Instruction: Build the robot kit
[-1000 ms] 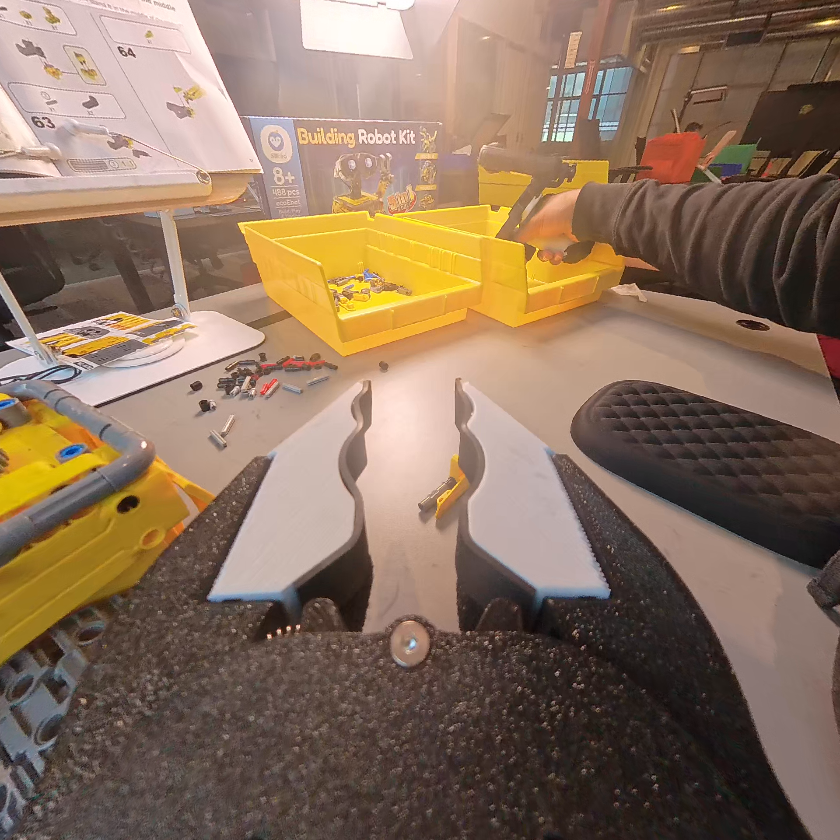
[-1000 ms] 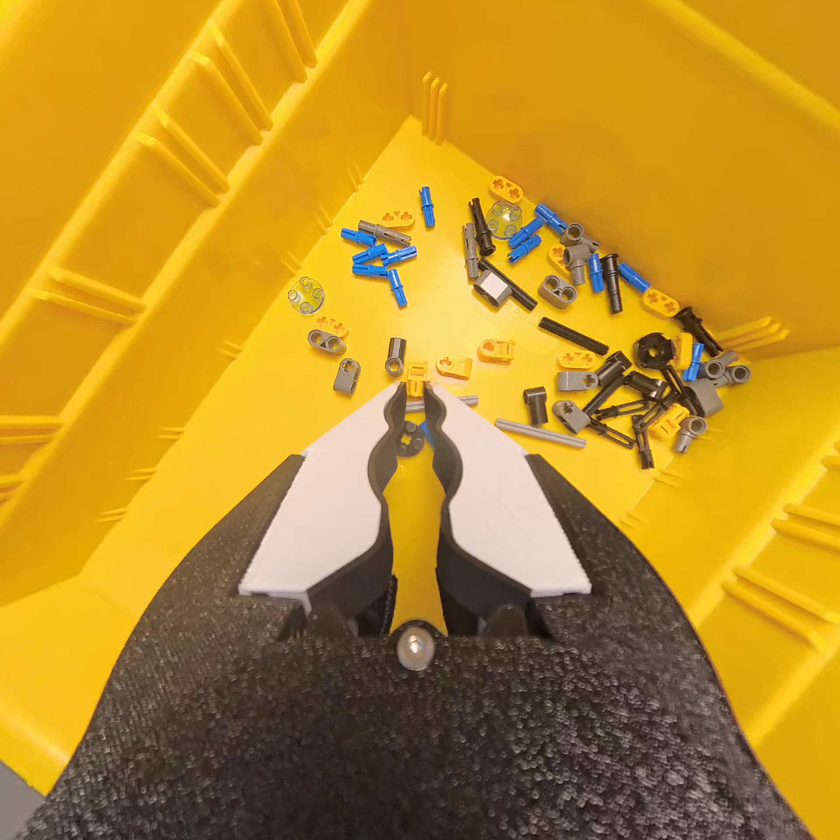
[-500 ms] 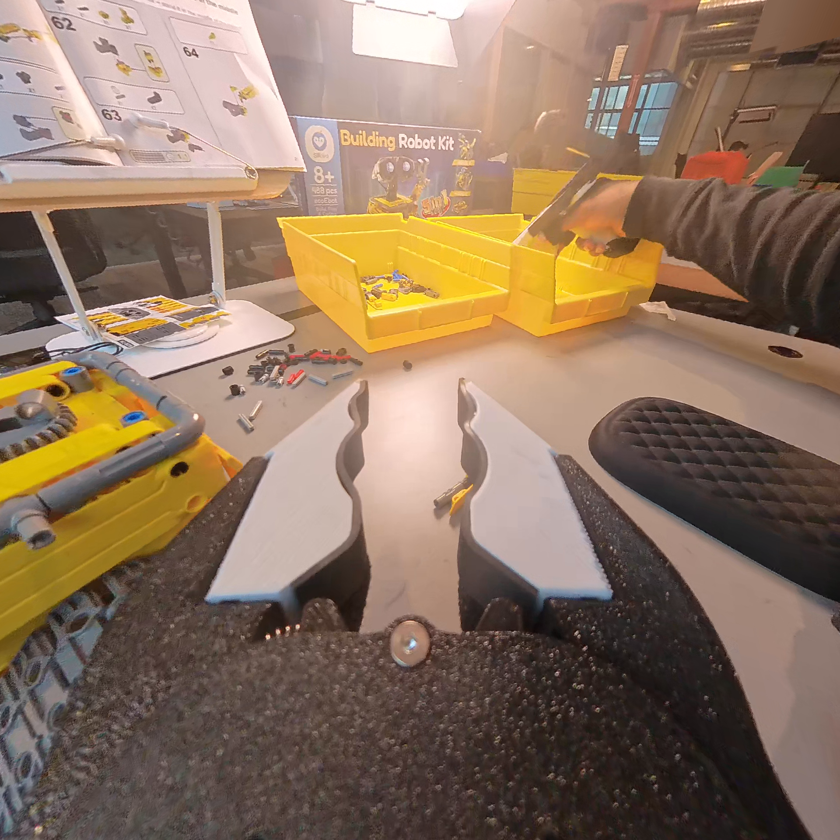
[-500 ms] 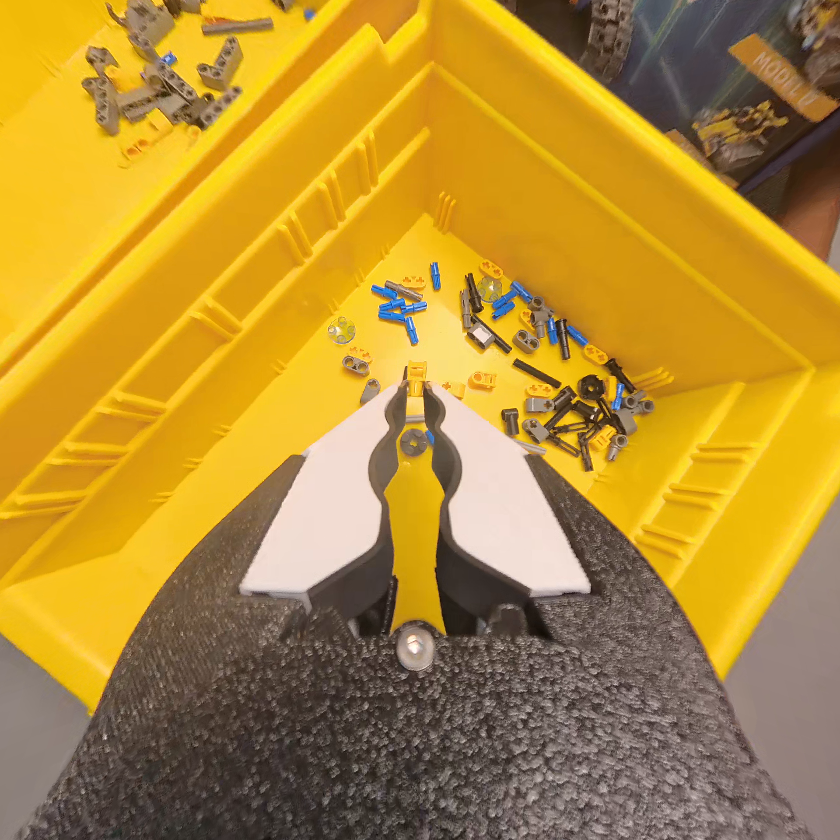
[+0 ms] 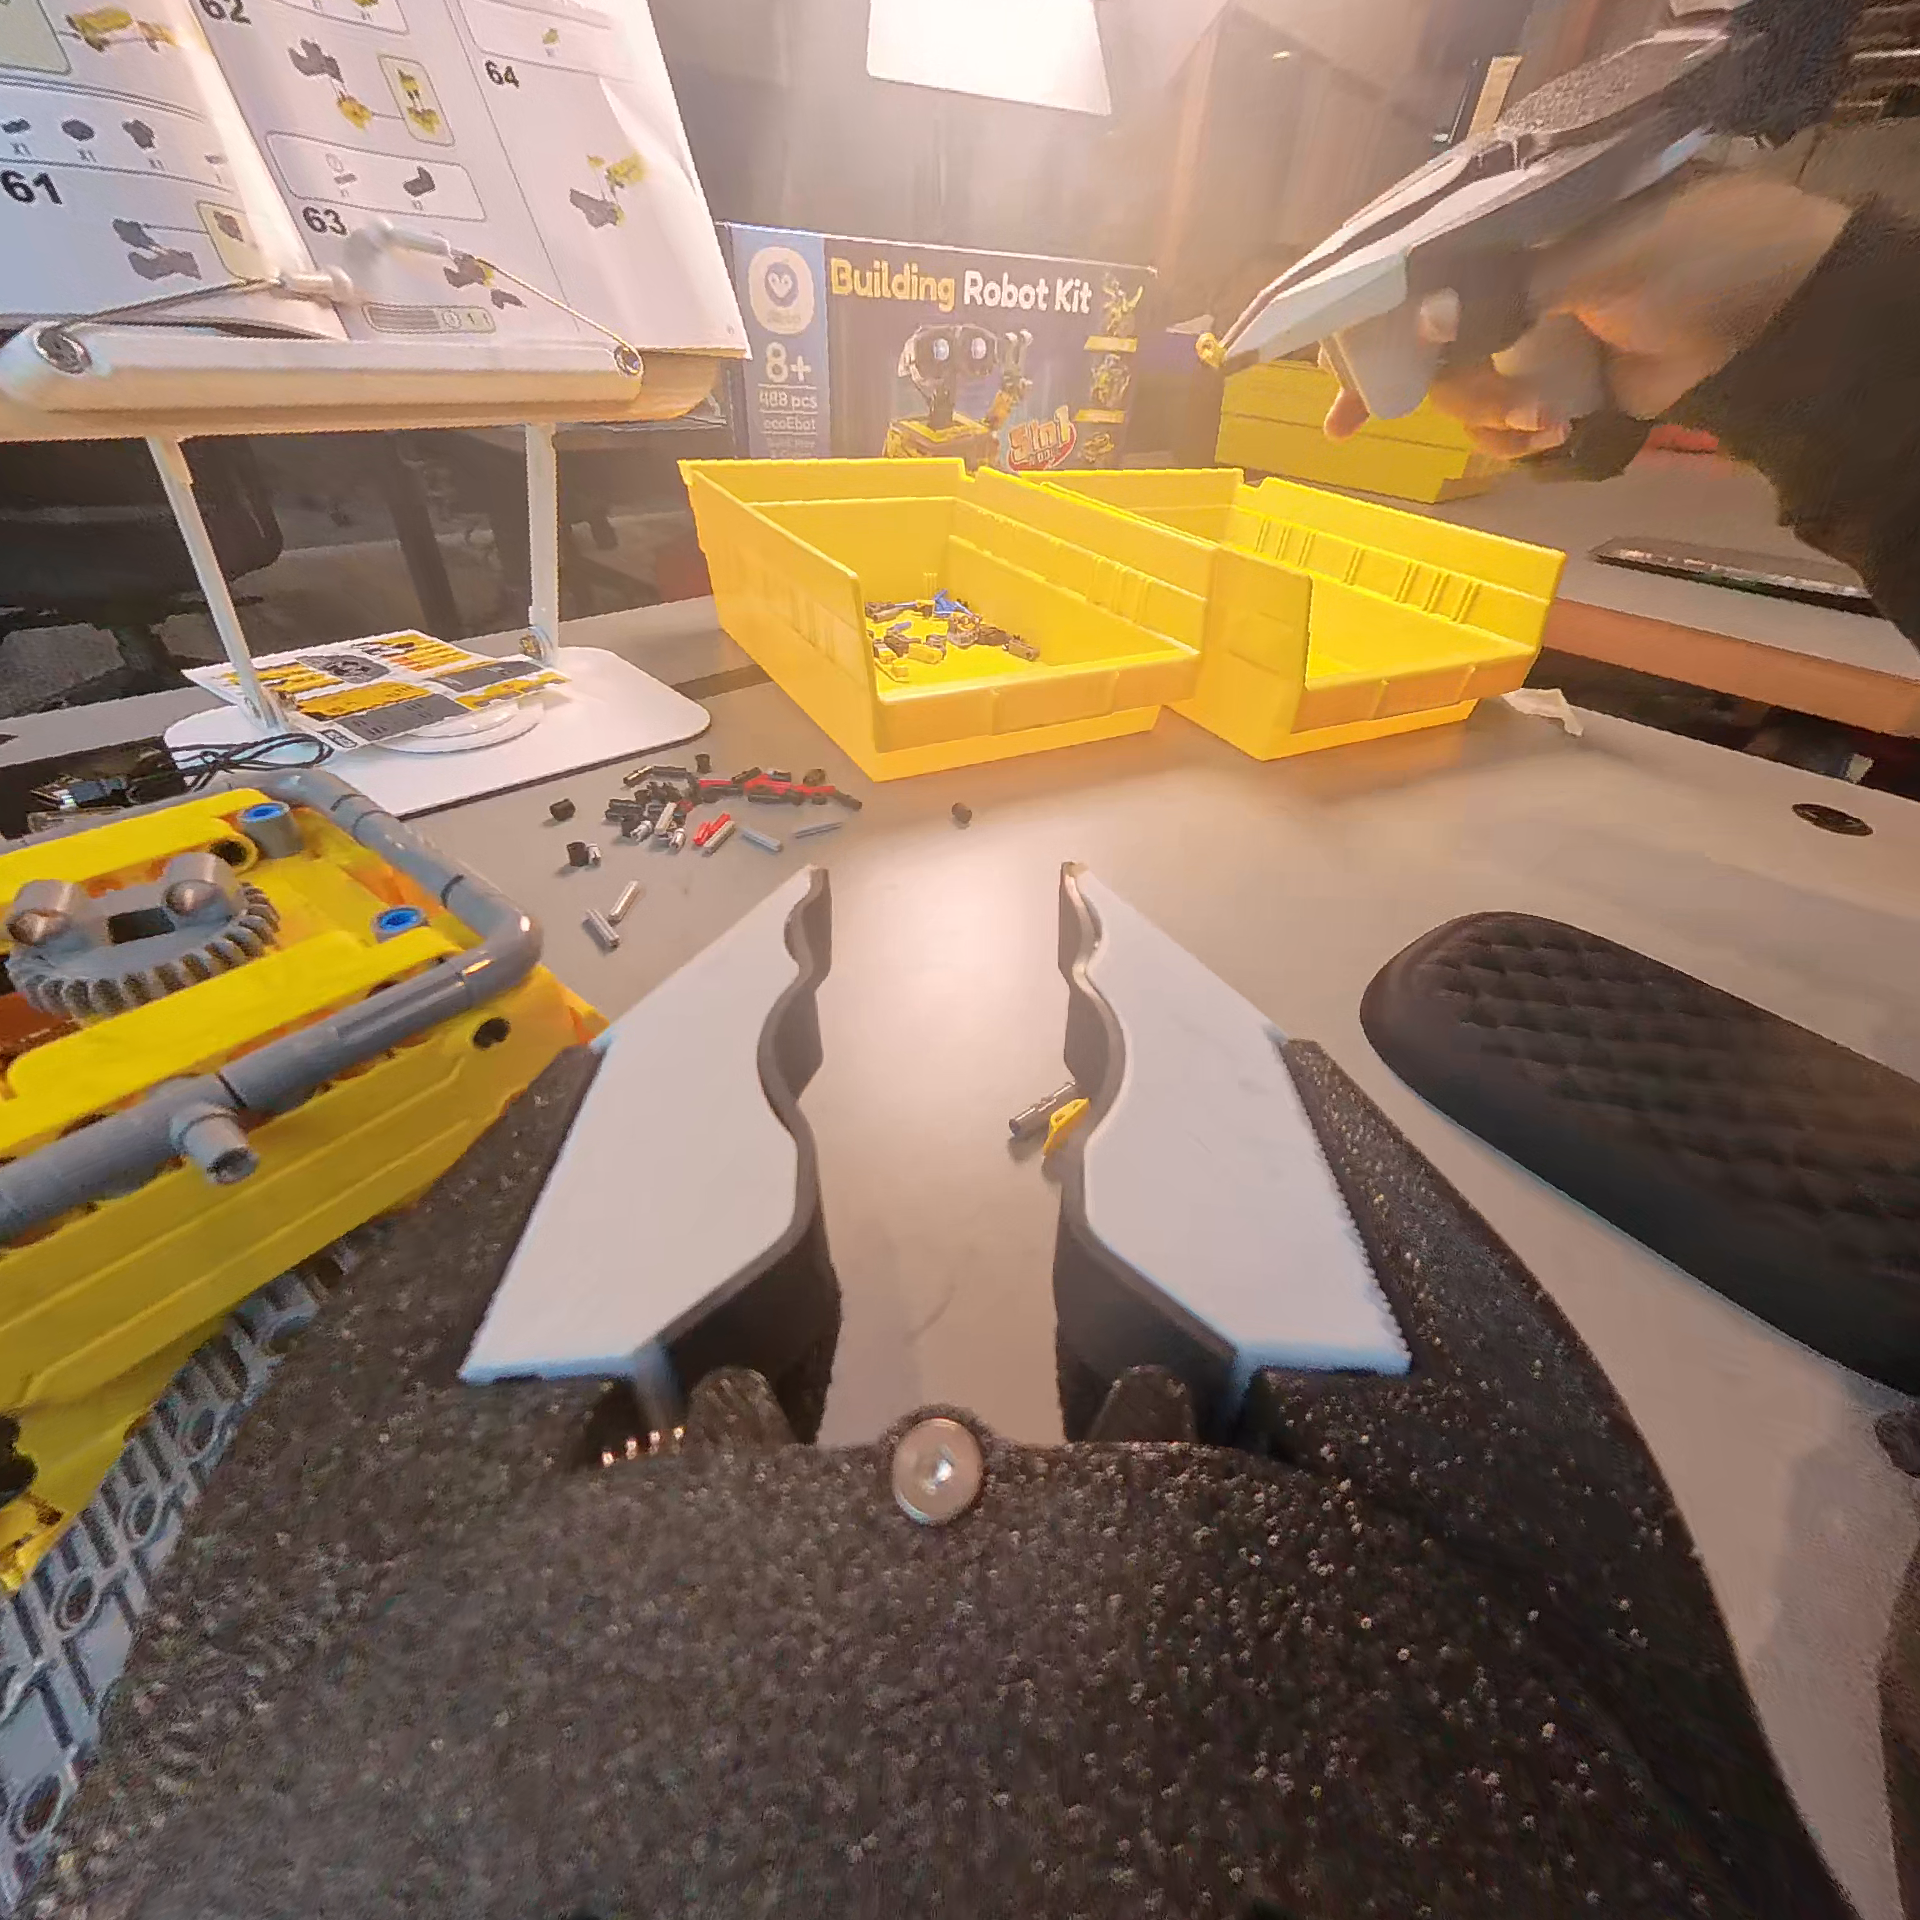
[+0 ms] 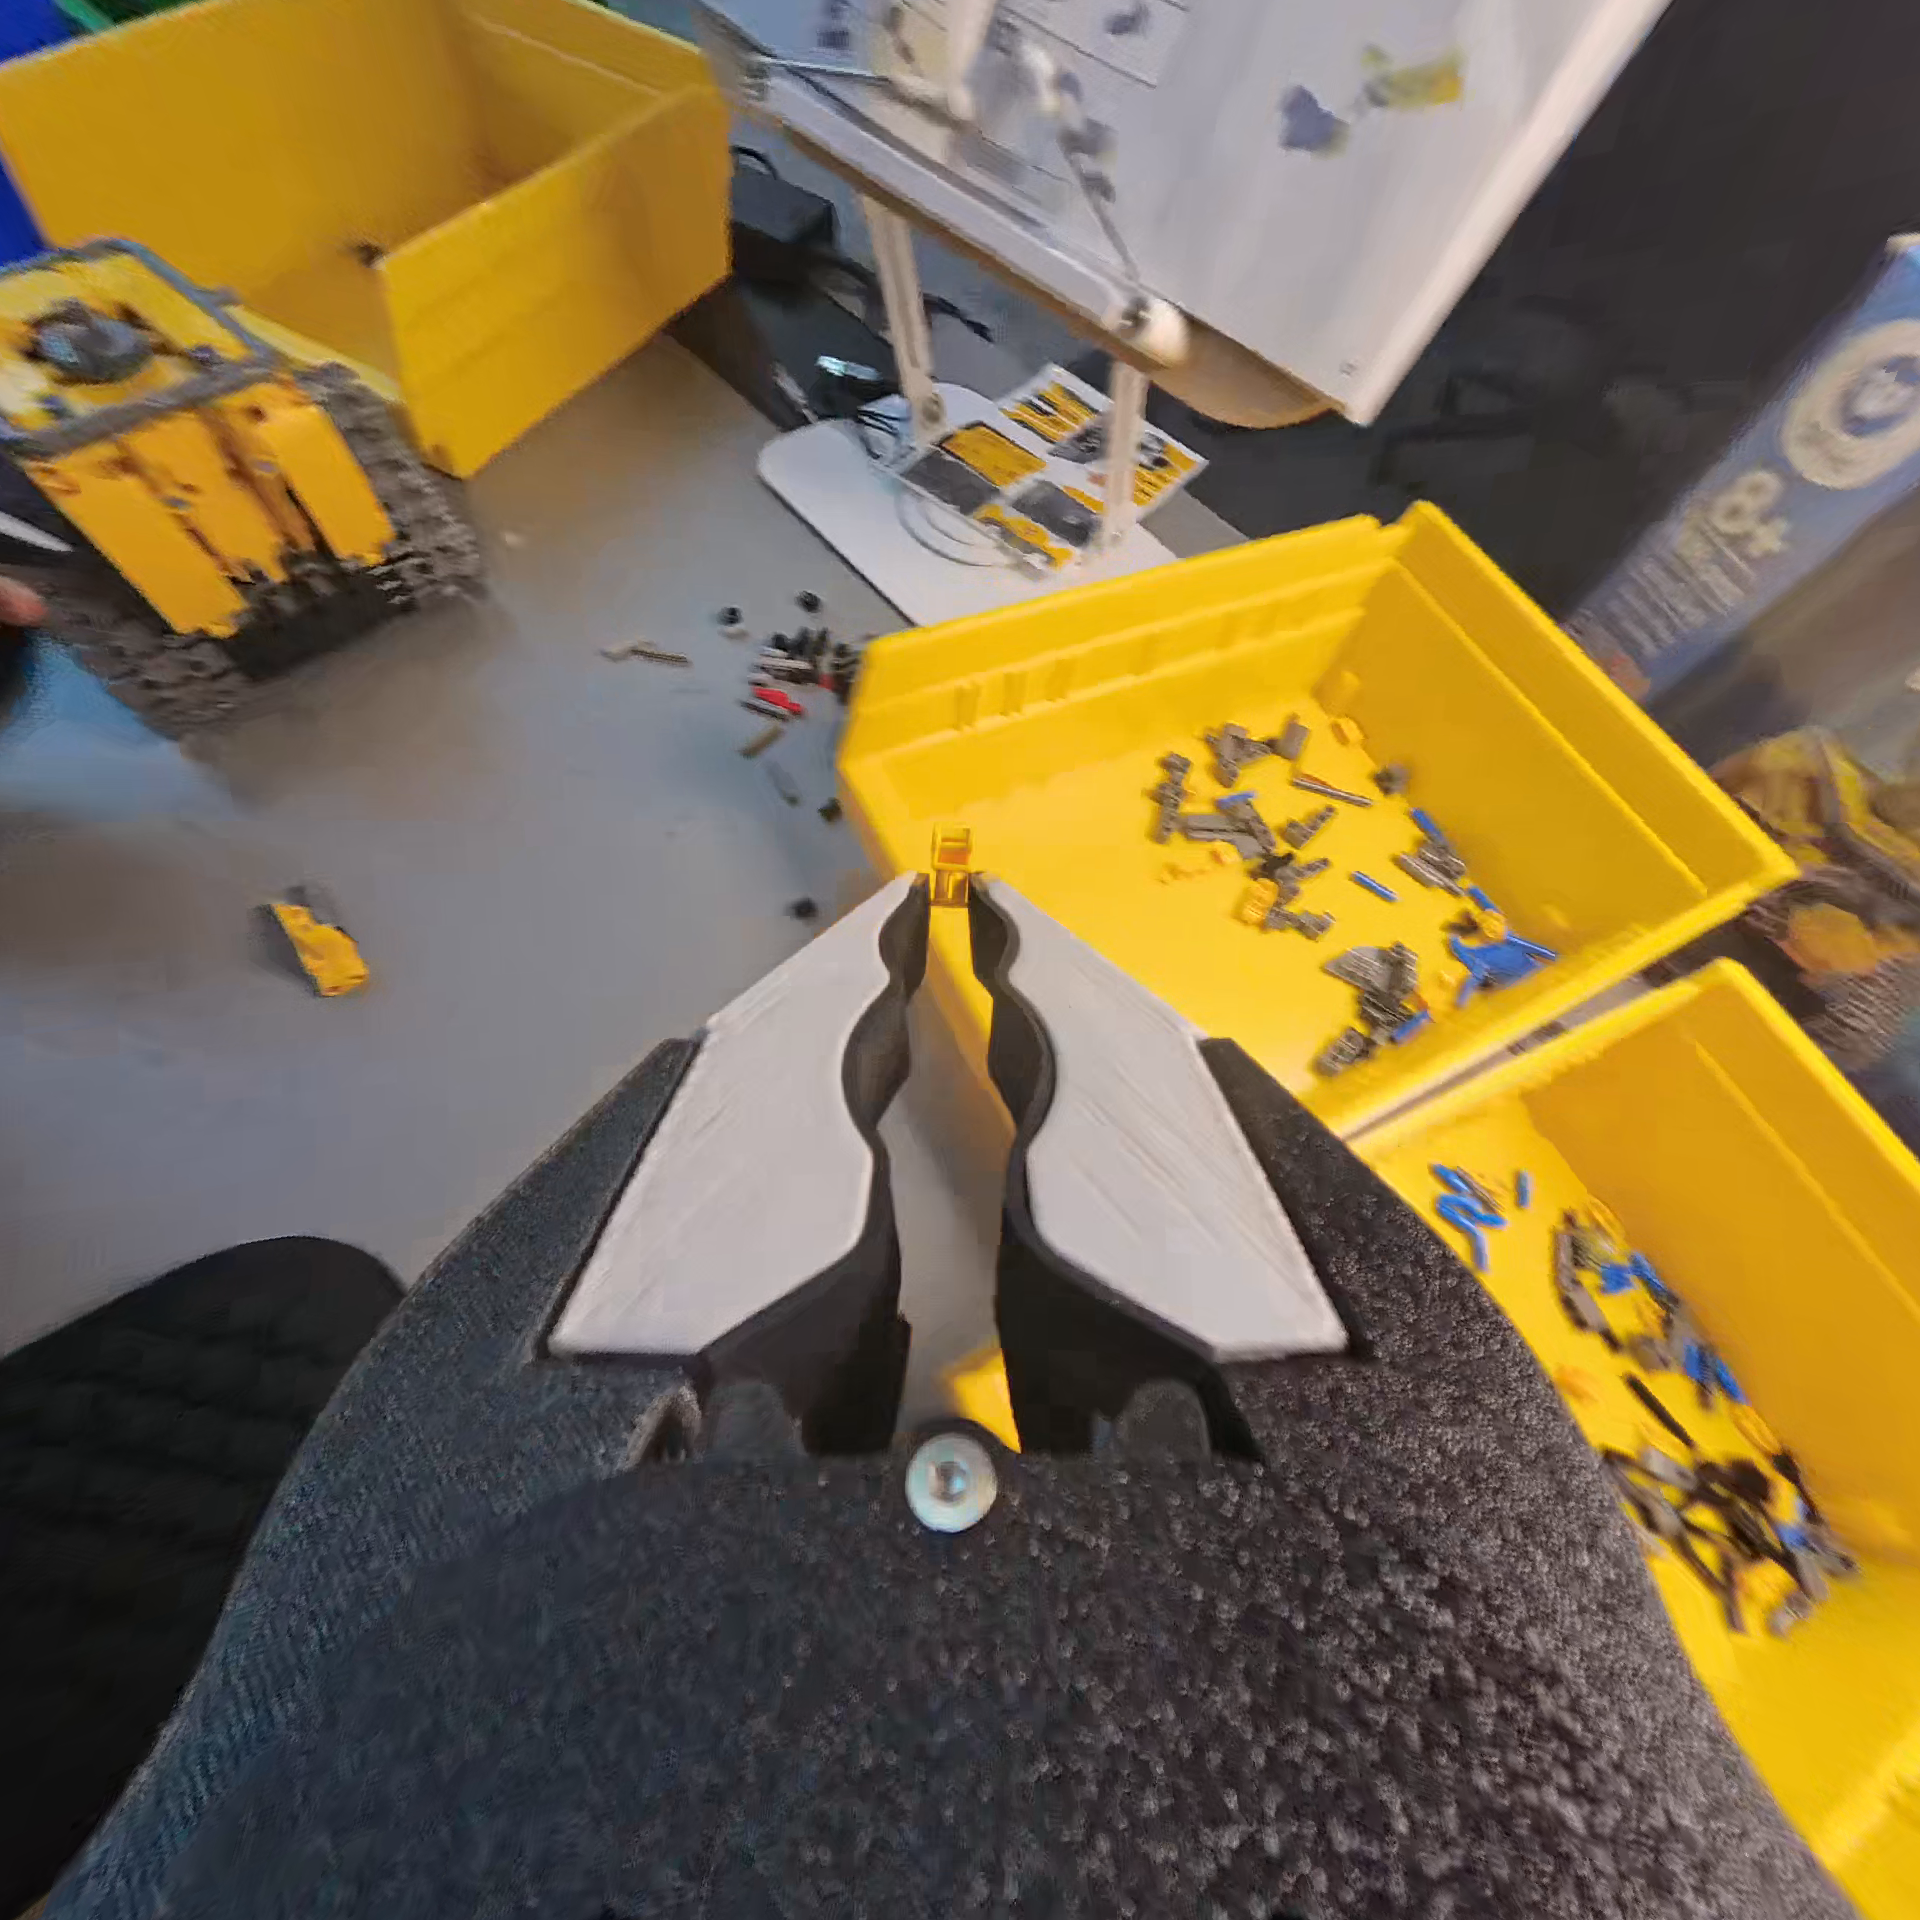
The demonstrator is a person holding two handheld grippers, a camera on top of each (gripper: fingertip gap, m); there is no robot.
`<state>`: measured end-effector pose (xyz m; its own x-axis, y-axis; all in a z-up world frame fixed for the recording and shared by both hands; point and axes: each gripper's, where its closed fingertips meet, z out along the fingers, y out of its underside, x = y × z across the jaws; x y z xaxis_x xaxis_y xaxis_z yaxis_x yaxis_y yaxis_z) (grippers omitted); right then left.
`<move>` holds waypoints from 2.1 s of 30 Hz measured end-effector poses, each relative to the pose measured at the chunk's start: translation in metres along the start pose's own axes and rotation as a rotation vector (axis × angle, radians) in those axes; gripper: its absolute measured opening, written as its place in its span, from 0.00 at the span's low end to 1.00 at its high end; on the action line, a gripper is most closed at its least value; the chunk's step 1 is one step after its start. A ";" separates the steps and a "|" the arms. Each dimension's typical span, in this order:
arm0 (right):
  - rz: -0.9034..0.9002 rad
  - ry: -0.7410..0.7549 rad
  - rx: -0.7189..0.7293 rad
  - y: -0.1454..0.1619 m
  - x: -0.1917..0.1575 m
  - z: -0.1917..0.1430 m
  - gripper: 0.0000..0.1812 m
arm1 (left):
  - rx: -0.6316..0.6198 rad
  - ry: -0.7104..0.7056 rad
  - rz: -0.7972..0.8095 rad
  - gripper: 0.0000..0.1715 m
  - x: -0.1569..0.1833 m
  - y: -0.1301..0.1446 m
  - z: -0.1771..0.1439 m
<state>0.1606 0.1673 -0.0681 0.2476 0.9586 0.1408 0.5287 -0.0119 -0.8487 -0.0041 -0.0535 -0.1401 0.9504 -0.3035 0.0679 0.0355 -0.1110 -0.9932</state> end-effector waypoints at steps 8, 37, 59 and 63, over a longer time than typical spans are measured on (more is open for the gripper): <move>-0.093 -0.247 -0.185 0.065 -0.131 0.082 0.04 | 0.016 -0.002 -0.014 0.28 -0.003 -0.004 -0.006; -0.038 0.009 0.122 0.003 -0.060 0.034 0.11 | 0.002 -0.033 -0.015 0.32 -0.009 -0.001 -0.006; 0.566 0.445 -0.465 0.216 0.234 0.033 0.08 | -0.022 -0.041 -0.007 0.32 -0.010 0.006 0.000; 0.575 0.437 -0.465 0.218 0.232 0.032 0.06 | -0.021 -0.038 -0.015 0.31 -0.010 0.006 0.001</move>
<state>0.3072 0.3961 -0.2366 0.8192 0.5732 0.0170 0.4803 -0.6696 -0.5665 -0.0137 -0.0504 -0.1463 0.9609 -0.2654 0.0789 0.0439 -0.1354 -0.9898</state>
